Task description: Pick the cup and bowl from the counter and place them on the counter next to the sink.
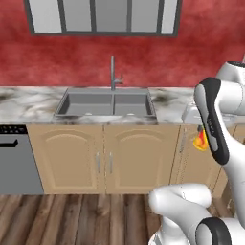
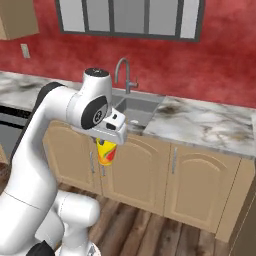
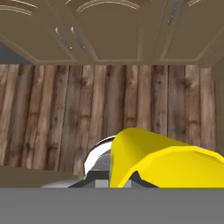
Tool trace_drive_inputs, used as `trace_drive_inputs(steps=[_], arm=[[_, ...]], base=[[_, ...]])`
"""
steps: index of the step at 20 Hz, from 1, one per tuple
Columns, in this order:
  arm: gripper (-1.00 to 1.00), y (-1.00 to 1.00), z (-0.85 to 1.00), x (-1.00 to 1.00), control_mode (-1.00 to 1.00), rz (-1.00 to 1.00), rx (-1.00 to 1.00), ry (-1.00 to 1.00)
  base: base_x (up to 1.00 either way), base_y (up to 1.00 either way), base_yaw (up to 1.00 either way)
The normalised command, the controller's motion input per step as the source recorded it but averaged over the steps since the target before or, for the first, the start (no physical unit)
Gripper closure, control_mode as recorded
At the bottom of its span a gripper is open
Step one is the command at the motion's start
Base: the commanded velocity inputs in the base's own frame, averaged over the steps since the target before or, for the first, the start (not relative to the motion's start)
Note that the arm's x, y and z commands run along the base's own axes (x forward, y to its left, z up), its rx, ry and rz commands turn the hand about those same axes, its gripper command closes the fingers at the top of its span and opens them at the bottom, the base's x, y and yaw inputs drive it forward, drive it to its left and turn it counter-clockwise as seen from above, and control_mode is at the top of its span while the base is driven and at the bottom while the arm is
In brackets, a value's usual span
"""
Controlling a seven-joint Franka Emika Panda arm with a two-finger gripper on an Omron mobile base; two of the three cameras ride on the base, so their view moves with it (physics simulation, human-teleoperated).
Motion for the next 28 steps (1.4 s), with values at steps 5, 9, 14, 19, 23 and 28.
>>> trace_drive_inputs(steps=[5, 9, 14, 19, 23, 28], arm=[[1.00, 0.00, 0.00, 0.00, 1.00, 0.00, 0.00, 0.00], [1.00, 0.00, 0.00, 0.00, 1.00, 0.00, 0.00, 0.00], [1.00, 0.00, 0.00, 0.00, 1.00, 0.00, 0.00, 0.00], [1.00, 0.00, 0.00, 0.00, 1.00, 0.00, 0.00, 0.00], [1.00, 0.00, 0.00, 0.00, 1.00, 0.00, 0.00, 0.00], [1.00, 0.00, 0.00, 0.00, 1.00, 0.00, 0.00, 0.00]], base=[[1.00, -0.37, 0.00], [1.00, -0.34, -0.04], [0.86, -0.32, -0.13], [0.64, -0.17, -0.25], [0.00, 0.00, -0.01], [0.00, 0.00, 0.00]])
